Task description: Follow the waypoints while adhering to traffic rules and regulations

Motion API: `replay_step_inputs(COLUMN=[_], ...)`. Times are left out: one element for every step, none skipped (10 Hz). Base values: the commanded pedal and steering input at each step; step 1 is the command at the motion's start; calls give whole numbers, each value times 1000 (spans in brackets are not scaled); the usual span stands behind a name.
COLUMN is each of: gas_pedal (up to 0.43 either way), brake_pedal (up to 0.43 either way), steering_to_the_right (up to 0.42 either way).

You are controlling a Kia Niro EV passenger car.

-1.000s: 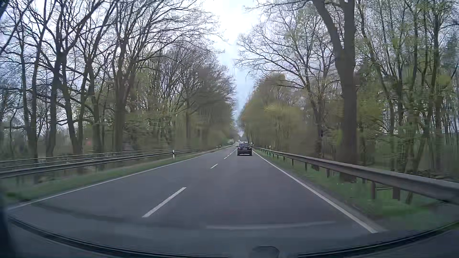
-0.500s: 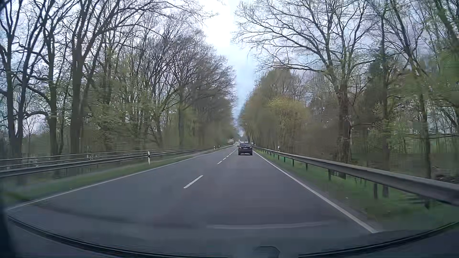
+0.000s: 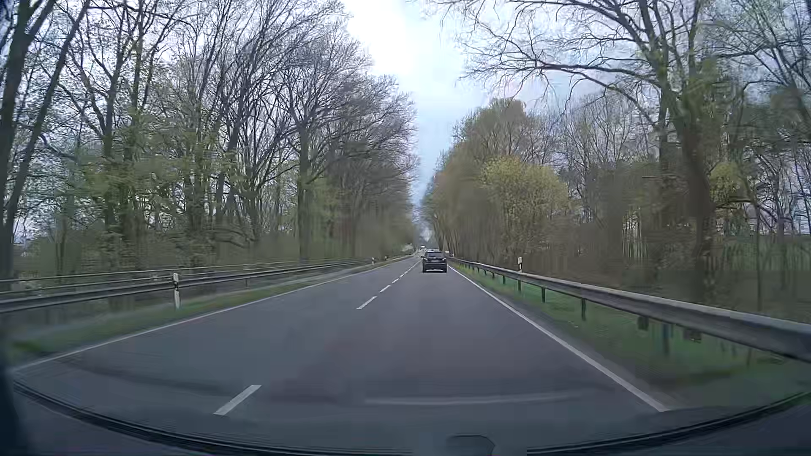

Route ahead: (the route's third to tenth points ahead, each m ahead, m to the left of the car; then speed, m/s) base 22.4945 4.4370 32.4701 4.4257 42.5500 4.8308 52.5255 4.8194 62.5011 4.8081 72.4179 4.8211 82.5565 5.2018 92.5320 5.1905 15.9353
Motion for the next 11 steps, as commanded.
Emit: replay_step_inputs(gas_pedal=[138,138,138,138,138,138,138,138,138,138,138], brake_pedal=[6,0,0,6,0,6,0,6,0,0,6], steering_to_the_right=[-1,-1,-1,-1,-1,-1,-1,-1,-1,-1,-1])
